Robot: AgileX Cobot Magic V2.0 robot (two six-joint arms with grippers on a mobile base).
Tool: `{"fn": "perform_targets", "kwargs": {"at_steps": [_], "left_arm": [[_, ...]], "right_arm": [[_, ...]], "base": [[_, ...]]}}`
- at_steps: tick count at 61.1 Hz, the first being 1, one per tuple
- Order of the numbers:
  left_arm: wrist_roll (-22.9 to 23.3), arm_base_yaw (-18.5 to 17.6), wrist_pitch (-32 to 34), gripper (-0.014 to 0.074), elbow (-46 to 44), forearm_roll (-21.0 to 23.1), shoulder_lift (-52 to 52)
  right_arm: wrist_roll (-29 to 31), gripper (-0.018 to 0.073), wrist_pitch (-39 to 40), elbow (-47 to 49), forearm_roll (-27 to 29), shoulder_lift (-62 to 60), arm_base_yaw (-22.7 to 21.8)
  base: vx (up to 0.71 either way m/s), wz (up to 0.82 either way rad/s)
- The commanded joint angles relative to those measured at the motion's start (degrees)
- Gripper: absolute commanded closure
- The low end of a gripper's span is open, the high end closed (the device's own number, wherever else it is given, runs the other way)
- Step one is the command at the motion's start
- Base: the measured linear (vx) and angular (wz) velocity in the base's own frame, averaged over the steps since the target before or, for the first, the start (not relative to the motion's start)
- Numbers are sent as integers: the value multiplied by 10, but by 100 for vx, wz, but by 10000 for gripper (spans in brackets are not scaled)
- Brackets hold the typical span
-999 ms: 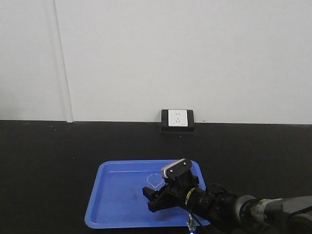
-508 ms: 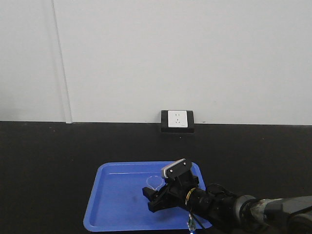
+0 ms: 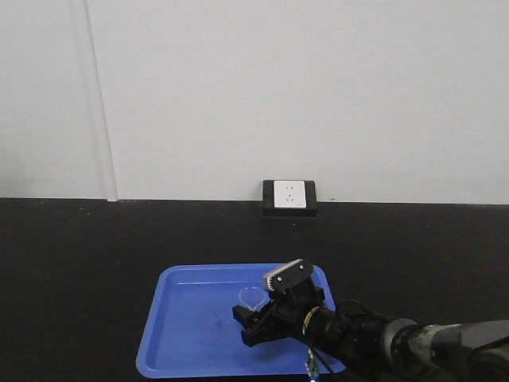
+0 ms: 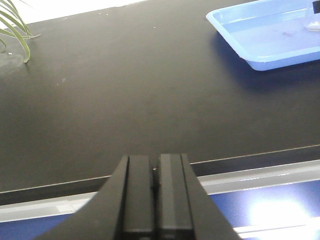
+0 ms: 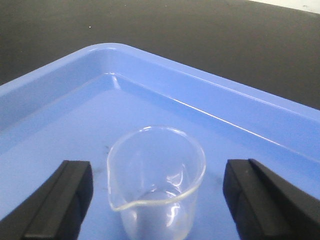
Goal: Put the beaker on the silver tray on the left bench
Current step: 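Close the right gripper on the beaker's sides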
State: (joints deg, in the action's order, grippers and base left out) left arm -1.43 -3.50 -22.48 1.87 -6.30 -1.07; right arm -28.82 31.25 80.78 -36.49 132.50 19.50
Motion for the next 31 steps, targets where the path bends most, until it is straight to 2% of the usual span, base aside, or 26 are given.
{"fn": "perform_targets", "kwargs": {"at_steps": [1,31], "left_arm": [[1,-2,47,595,11,2,-5],[1,-2,47,595,11,2,-5]], "right_arm": [[0,-20,40,17,9,-34,-1],[0,-20,40,17,9,-34,-1]], "base": [[0,0],[0,0]]}}
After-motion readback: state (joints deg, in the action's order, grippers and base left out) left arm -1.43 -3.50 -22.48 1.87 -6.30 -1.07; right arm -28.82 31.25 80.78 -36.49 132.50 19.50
